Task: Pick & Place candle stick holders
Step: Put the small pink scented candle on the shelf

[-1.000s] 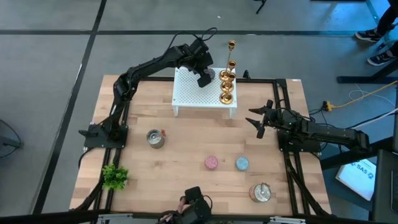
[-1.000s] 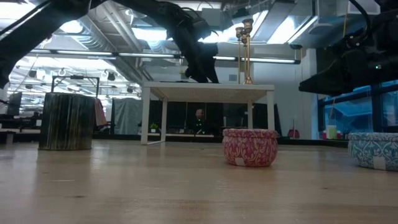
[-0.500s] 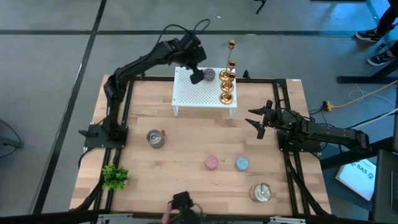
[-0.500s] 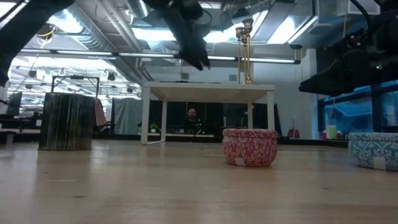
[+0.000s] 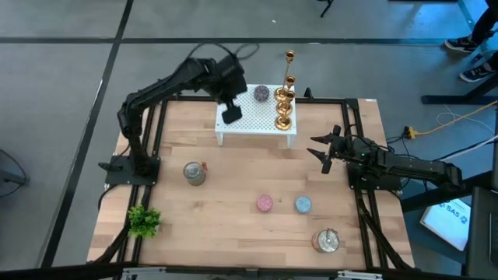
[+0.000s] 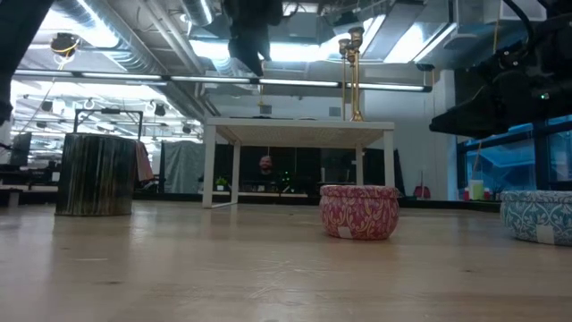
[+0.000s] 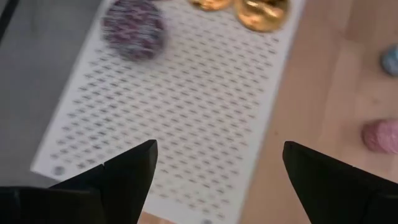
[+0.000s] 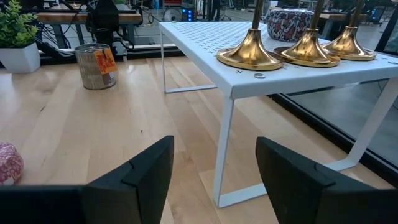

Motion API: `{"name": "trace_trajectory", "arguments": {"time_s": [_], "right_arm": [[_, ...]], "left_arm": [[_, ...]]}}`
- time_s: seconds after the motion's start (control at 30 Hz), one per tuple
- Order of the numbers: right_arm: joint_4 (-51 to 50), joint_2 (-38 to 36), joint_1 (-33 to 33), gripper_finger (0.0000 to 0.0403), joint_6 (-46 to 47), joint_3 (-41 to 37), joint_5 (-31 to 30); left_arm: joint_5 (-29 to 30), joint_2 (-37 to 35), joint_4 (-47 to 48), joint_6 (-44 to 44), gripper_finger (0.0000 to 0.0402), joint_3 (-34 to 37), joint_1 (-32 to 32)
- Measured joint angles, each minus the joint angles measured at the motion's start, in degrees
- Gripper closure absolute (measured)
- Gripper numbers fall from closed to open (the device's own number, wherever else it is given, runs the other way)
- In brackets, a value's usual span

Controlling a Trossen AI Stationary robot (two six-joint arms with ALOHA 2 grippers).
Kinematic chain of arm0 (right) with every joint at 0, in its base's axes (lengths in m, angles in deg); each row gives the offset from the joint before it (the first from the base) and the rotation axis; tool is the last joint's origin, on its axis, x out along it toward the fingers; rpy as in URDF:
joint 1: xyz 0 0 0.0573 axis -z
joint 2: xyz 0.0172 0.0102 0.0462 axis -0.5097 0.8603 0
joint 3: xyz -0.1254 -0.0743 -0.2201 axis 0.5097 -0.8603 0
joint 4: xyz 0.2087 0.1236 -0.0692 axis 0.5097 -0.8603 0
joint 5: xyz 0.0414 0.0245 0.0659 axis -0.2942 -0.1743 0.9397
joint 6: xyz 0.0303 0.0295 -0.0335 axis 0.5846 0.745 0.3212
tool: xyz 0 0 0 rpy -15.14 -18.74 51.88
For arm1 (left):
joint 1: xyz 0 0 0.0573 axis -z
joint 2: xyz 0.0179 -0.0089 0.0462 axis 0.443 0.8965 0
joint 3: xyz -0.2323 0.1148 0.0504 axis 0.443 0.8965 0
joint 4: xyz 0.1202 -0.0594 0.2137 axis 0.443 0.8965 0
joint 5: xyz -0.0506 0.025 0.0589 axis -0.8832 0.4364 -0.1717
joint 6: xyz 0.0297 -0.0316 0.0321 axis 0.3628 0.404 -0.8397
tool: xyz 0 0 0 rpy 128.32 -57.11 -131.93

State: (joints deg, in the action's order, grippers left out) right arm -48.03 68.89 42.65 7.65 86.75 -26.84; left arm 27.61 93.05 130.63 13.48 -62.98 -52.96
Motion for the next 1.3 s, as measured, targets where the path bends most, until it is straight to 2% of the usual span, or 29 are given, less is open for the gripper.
{"name": "trace_trajectory", "arguments": {"time_s": [0.2, 0.33, 0.5, 0.73, 0.87, 1.03, 1.3], "right_arm": [[0.0, 0.0, 0.0, 0.0171, 0.0, 0.0, 0.0], [0.0, 0.0, 0.0, 0.0171, 0.0, 0.0, 0.0], [0.0, 0.0, 0.0, 0.0171, 0.0, 0.0, 0.0], [0.0, 0.0, 0.0, 0.0171, 0.0, 0.0, 0.0], [0.0, 0.0, 0.0, 0.0171, -0.1, 0.0, -0.1], [0.0, 0.0, 0.0, 0.0171, -0.1, 0.0, -0.1], [0.0, 0.0, 0.0, 0.0171, -0.1, 0.0, -0.1]], "left_arm": [[4.1, -2.3, 0.8, 3.0, 0.0057, 8.7, 8.7], [9.0, -5.5, -2.5, 4.8, 0.0057, 16.6, 15.1], [13.6, -11.6, -12.1, 8.2, 0.0057, 27.6, 21.1], [13.4, -17.5, -28.8, 9.7, 0.0057, 41.1, 26.9], [12.9, -16.7, -40.9, 9.7, 0.0057, 46.5, 28.3], [7.6, -12.6, -57.3, 9.7, 0.0057, 50.4, 29.2], [5.2, -4.3, -67.1, 8.7, 0.0057, 50.5, 29.7]]}}
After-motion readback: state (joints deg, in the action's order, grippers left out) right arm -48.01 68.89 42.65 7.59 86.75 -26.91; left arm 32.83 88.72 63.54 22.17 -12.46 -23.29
